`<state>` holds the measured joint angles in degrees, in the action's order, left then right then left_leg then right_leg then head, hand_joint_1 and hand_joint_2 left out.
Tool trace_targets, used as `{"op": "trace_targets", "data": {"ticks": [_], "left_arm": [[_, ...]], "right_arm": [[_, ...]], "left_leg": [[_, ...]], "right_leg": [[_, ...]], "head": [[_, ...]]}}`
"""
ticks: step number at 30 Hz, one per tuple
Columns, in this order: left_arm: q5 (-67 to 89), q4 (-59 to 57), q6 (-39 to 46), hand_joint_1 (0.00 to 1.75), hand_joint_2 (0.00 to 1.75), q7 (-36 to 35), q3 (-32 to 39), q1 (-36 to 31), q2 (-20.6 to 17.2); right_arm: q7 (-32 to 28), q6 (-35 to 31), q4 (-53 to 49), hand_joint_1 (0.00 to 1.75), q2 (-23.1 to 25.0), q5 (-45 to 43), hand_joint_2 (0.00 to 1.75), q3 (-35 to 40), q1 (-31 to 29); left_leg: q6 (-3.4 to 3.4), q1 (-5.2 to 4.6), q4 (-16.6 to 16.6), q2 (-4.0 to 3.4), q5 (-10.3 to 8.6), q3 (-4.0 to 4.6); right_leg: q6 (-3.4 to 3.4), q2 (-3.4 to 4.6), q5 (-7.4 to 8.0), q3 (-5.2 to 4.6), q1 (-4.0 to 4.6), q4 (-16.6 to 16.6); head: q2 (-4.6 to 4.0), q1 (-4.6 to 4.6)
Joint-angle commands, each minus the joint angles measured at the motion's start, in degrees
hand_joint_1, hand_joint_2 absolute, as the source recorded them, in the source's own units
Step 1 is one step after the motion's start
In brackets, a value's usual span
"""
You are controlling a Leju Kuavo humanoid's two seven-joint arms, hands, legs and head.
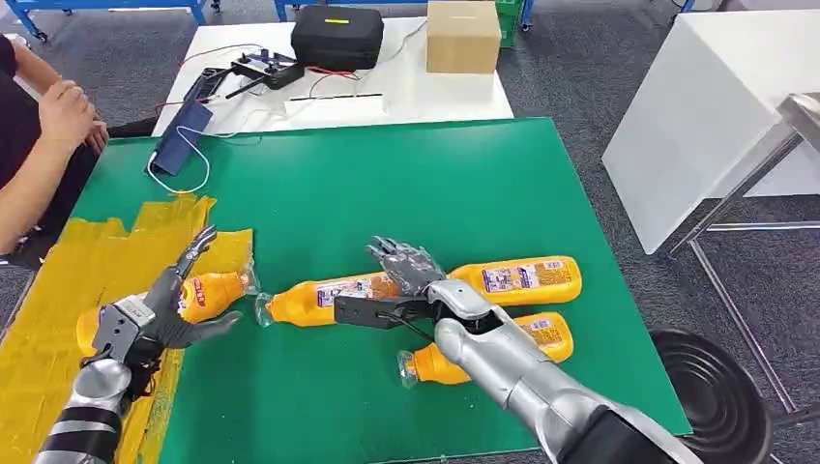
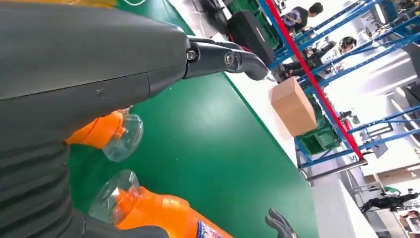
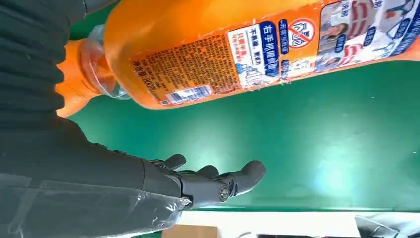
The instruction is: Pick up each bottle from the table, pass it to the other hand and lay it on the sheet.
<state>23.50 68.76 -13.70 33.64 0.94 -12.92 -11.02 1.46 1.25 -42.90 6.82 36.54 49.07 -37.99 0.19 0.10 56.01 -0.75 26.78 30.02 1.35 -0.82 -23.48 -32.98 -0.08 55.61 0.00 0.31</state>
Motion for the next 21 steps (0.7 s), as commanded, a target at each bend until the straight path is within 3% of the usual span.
{"op": "trace_targets", "data": {"ticks": [1, 20, 21], "left_arm": [[0.01, -1.28, -0.29, 0.00, 1.75, -0.36, -0.15, -1.35, 1.02], [1.01, -6.78, 0.04, 0.00, 1.75, 0.07, -6.04, -7.45, 4.67], [1.03, -7.04, 0.16, 0.00, 1.75, 0.08, -6.38, -7.71, 4.75]], "right_arm": [[0.09, 0.46, 3.83, 0.00, 0.43, 0.14, 1.75, -0.20, -2.97], [5.15, 12.12, 21.72, 0.02, 8.90, 6.70, 1.75, 8.37, -6.79], [5.09, 12.56, 22.18, 0.37, 8.95, 6.82, 1.75, 8.63, -6.63]], "left_leg": [[-0.03, 0.06, 0.08, 0.11, 0.04, 0.01], [-0.01, 0.03, 0.03, 0.19, -0.01, 0.00], [-0.02, 0.05, 0.03, 0.29, -0.01, -0.01]], "right_leg": [[0.00, 0.01, -0.03, 0.03, 0.05, 0.03], [0.01, -0.10, -0.04, 0.02, 0.02, 0.00], [0.02, -0.18, -0.05, 0.07, 0.04, -0.01]], "head": [[0.00, 0.02], [0.00, 0.02], [0.00, 0.00]]}}
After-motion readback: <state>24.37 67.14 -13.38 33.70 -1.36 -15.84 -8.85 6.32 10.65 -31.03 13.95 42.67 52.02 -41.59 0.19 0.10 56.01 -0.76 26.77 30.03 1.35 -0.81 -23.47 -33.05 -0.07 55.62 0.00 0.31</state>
